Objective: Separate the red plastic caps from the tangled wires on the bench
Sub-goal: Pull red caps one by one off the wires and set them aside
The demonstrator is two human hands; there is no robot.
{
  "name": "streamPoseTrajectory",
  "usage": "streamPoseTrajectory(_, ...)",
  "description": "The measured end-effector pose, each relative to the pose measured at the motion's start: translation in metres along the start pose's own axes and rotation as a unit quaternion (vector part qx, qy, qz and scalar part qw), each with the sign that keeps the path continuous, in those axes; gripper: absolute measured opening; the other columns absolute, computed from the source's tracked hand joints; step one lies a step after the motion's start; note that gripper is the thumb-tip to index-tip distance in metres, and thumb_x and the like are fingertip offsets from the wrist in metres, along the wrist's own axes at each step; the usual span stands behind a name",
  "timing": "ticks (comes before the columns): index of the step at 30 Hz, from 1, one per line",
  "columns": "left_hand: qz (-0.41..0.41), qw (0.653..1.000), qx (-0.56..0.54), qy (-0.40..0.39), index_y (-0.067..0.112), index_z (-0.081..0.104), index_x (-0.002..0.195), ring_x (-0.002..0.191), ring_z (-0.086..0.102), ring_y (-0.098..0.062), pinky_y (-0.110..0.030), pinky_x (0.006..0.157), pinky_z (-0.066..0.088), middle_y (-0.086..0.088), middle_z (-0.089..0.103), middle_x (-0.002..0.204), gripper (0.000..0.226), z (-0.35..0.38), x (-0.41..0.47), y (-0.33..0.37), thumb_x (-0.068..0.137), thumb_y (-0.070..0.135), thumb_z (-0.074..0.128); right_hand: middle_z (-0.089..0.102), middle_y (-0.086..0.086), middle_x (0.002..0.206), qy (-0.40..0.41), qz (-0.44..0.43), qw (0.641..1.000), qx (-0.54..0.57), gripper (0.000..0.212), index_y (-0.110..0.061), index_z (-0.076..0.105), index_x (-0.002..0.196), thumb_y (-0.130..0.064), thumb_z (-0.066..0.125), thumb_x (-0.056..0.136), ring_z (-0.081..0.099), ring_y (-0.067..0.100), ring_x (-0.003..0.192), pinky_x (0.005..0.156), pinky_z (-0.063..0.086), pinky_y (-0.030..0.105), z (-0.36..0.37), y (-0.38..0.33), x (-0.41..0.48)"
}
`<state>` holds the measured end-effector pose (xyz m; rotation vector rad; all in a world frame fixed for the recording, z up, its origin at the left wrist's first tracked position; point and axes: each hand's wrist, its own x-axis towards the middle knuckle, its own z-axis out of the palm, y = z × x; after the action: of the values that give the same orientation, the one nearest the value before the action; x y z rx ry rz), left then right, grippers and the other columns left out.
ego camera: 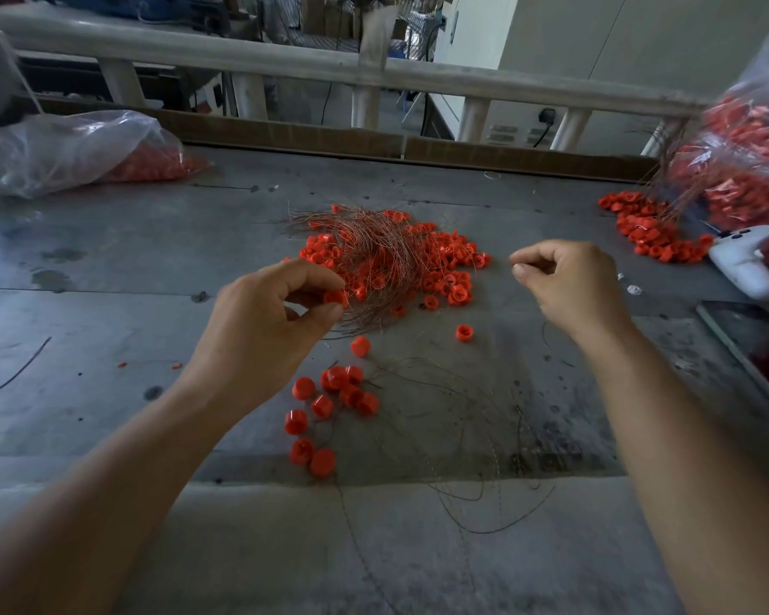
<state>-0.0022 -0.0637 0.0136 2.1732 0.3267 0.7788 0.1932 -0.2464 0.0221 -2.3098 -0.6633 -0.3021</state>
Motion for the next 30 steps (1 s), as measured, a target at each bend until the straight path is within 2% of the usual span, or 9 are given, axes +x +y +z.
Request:
streamPoseTrajectory(3, 0.007, 1.000, 0.001, -0.003, 0.042, 0.057, 0.077, 0.072, 0.059, 0.010, -0.002, 0.067, 0.044, 0.020, 0.061, 0.078, 0.040, 0.000, -0.001, 0.001, 0.078, 0.004, 0.068, 0.066, 0.009, 0.112, -0.025, 0.056, 0.996, -0.058, 0.020, -0.012, 0.069, 0.103, -0.018, 0.062, 0.085, 0.057, 0.023, 0.107, 0.087, 0.040, 0.026, -0.001, 0.007, 0.003)
streamPoseTrajectory(7, 0.009, 1.000, -0.001, -0.003, 0.042, 0.058, 0.078, 0.071, 0.058, 0.011, -0.002, 0.068, 0.045, 0.020, 0.061, 0.079, 0.040, 0.001, -0.001, 0.000, 0.078, 0.003, 0.067, 0.048, 0.012, 0.136, -0.043, 0.049, 0.994, -0.085, 0.030, -0.010, 0.063, 0.114, -0.022, 0.061, 0.086, 0.042, 0.023, 0.127, 0.097, 0.027, 0.022, 0.004, 0.004, 0.003)
streamPoseTrajectory(10, 0.007, 1.000, 0.002, -0.007, 0.041, 0.058, 0.078, 0.072, 0.058, 0.011, -0.003, 0.068, 0.045, 0.020, 0.061, 0.079, 0.039, 0.001, 0.000, -0.001, 0.078, 0.003, 0.068, 0.057, 0.009, 0.126, -0.051, -0.022, 0.997, -0.058, 0.022, -0.011, 0.067, 0.107, -0.016, 0.060, 0.086, 0.049, 0.020, 0.119, 0.087, 0.027, 0.014, 0.012, -0.006, -0.001)
streamPoseTrajectory(13, 0.006, 1.000, 0.004, -0.012, 0.042, 0.057, 0.078, 0.073, 0.059, 0.010, -0.003, 0.069, 0.045, 0.020, 0.061, 0.079, 0.040, 0.002, 0.000, -0.001, 0.078, 0.003, 0.068, 0.064, 0.005, 0.114, -0.103, -0.074, 0.992, -0.018, 0.021, -0.015, 0.069, 0.105, -0.012, 0.058, 0.087, 0.055, 0.017, 0.109, 0.078, 0.028, 0.008, 0.025, -0.021, -0.002)
streamPoseTrajectory(18, 0.008, 1.000, 0.007, -0.012, 0.043, 0.057, 0.077, 0.073, 0.058, 0.011, -0.002, 0.067, 0.044, 0.022, 0.060, 0.078, 0.041, 0.001, 0.000, 0.000, 0.078, 0.004, 0.068, 0.059, 0.003, 0.124, -0.188, -0.065, 0.979, -0.035, 0.028, -0.014, 0.061, 0.117, -0.015, 0.048, 0.093, 0.051, 0.013, 0.116, 0.086, 0.028, 0.012, 0.042, -0.028, -0.001)
streamPoseTrajectory(23, 0.011, 1.000, 0.009, -0.019, 0.042, 0.056, 0.078, 0.072, 0.057, 0.013, 0.000, 0.066, 0.042, 0.023, 0.059, 0.078, 0.040, 0.001, 0.000, 0.002, 0.079, 0.004, 0.068, 0.061, 0.004, 0.122, -0.151, -0.067, 0.986, 0.012, 0.029, -0.010, 0.062, 0.117, -0.008, 0.046, 0.093, 0.051, 0.011, 0.113, 0.083, 0.028, 0.007, 0.039, -0.028, -0.004)
streamPoseTrajectory(25, 0.007, 1.000, 0.008, -0.022, 0.042, 0.057, 0.078, 0.070, 0.056, 0.014, 0.001, 0.065, 0.041, 0.023, 0.059, 0.079, 0.039, 0.000, 0.000, 0.003, 0.079, 0.005, 0.067, 0.062, 0.005, 0.118, -0.142, -0.051, 0.985, 0.083, 0.030, -0.006, 0.061, 0.116, -0.001, 0.046, 0.091, 0.052, 0.008, 0.109, 0.085, 0.032, 0.006, 0.038, -0.031, -0.005)
streamPoseTrajectory(27, 0.005, 1.000, 0.005, -0.019, 0.041, 0.057, 0.077, 0.070, 0.056, 0.014, 0.001, 0.065, 0.041, 0.023, 0.059, 0.078, 0.038, 0.000, 0.000, 0.004, 0.079, 0.005, 0.067, 0.064, 0.007, 0.111, -0.140, -0.012, 0.968, 0.207, 0.039, -0.003, 0.060, 0.115, 0.013, 0.041, 0.085, 0.057, 0.008, 0.101, 0.088, 0.040, 0.010, 0.033, -0.036, -0.006)
streamPoseTrajectory(30, -0.003, 1.000, 0.000, -0.017, 0.041, 0.057, 0.077, 0.069, 0.057, 0.012, -0.001, 0.065, 0.042, 0.022, 0.060, 0.079, 0.038, 0.000, -0.001, 0.004, 0.079, 0.005, 0.067, 0.066, 0.001, 0.097, -0.140, -0.007, 0.933, 0.332, 0.053, -0.014, 0.061, 0.106, 0.023, 0.035, 0.078, 0.063, 0.006, 0.087, 0.083, 0.048, 0.016, 0.022, -0.036, -0.007)
